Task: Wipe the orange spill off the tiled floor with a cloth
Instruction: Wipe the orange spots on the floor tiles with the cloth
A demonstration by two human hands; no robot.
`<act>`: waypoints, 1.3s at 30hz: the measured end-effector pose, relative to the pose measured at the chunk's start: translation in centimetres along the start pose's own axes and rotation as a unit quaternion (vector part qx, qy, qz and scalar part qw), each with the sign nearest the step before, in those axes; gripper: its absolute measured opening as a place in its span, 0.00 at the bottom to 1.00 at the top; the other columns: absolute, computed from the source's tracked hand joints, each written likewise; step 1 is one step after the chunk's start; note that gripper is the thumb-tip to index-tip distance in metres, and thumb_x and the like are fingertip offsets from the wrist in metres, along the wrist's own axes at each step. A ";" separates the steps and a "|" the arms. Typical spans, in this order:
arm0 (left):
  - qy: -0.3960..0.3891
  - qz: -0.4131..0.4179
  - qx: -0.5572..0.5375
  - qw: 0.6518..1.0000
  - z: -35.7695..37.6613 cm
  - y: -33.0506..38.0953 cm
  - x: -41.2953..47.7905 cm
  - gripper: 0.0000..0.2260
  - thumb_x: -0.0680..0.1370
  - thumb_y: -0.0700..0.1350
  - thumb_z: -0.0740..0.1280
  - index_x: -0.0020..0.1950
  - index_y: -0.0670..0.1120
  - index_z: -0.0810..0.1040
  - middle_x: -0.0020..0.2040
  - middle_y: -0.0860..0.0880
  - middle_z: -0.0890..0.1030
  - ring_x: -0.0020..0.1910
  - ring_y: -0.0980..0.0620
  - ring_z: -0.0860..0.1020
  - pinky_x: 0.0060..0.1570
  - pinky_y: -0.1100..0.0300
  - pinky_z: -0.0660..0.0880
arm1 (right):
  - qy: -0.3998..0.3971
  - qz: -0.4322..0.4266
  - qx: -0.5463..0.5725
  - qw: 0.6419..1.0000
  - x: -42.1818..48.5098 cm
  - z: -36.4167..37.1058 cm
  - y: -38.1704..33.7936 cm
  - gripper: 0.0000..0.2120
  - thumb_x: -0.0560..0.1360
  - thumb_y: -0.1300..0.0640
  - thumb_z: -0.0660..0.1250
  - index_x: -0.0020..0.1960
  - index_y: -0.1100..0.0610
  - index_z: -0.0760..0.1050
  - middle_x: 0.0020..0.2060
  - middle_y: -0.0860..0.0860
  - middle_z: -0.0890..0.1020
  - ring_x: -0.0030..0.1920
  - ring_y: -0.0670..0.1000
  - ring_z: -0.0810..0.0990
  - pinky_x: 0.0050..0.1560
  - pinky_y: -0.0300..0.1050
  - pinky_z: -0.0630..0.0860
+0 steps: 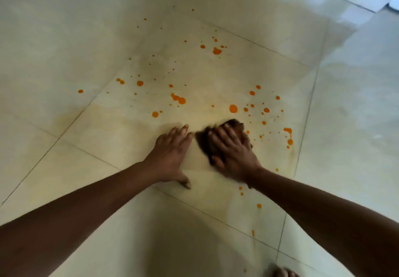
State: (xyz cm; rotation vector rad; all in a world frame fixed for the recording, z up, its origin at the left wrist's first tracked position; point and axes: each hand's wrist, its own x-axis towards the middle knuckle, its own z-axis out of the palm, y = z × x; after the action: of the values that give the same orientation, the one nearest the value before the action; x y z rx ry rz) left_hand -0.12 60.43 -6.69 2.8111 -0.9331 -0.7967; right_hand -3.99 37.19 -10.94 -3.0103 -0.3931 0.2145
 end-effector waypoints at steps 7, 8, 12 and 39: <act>-0.052 0.001 0.039 0.998 0.0 3.5 1.9 0.65 0.57 0.69 0.75 0.78 0.49 0.37 0.77 0.46 0.32 0.76 0.41 0.35 0.74 0.40 0.44 | -0.024 0.005 0.018 1.000 -12.2 1.8 -2.3 0.35 0.75 0.37 0.54 0.79 0.46 0.49 0.78 0.50 0.54 0.78 0.56 0.47 0.70 0.71 0.53; -0.056 -0.002 0.037 0.998 -0.1 3.6 1.9 0.65 0.57 0.68 0.75 0.78 0.49 0.36 0.77 0.47 0.32 0.76 0.41 0.35 0.74 0.40 0.44 | -0.020 0.027 0.019 0.999 -12.4 1.7 -1.0 0.35 0.76 0.36 0.53 0.79 0.45 0.48 0.78 0.50 0.54 0.78 0.55 0.47 0.70 0.71 0.54; -0.072 -0.010 0.044 0.996 -0.3 4.1 2.1 0.66 0.57 0.67 0.76 0.77 0.48 0.35 0.77 0.46 0.31 0.76 0.40 0.34 0.74 0.39 0.44 | 0.011 0.269 0.076 0.960 -11.9 1.4 -2.0 0.35 0.76 0.36 0.49 0.79 0.44 0.43 0.78 0.48 0.45 0.78 0.53 0.38 0.74 0.66 0.40; -0.051 0.077 0.070 0.993 0.8 9.1 4.3 0.62 0.58 0.73 0.71 0.78 0.52 0.38 0.78 0.48 0.33 0.76 0.44 0.35 0.74 0.41 0.43 | 0.014 0.211 0.059 0.976 -22.2 3.1 -1.2 0.36 0.75 0.36 0.52 0.79 0.47 0.48 0.78 0.51 0.55 0.78 0.55 0.46 0.71 0.67 0.53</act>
State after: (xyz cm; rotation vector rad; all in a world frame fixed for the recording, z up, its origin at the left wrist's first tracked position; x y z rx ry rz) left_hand -2.47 50.65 -7.22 2.7927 -1.2510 -0.8949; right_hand -26.04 32.76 -11.03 -2.9349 0.2588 0.2171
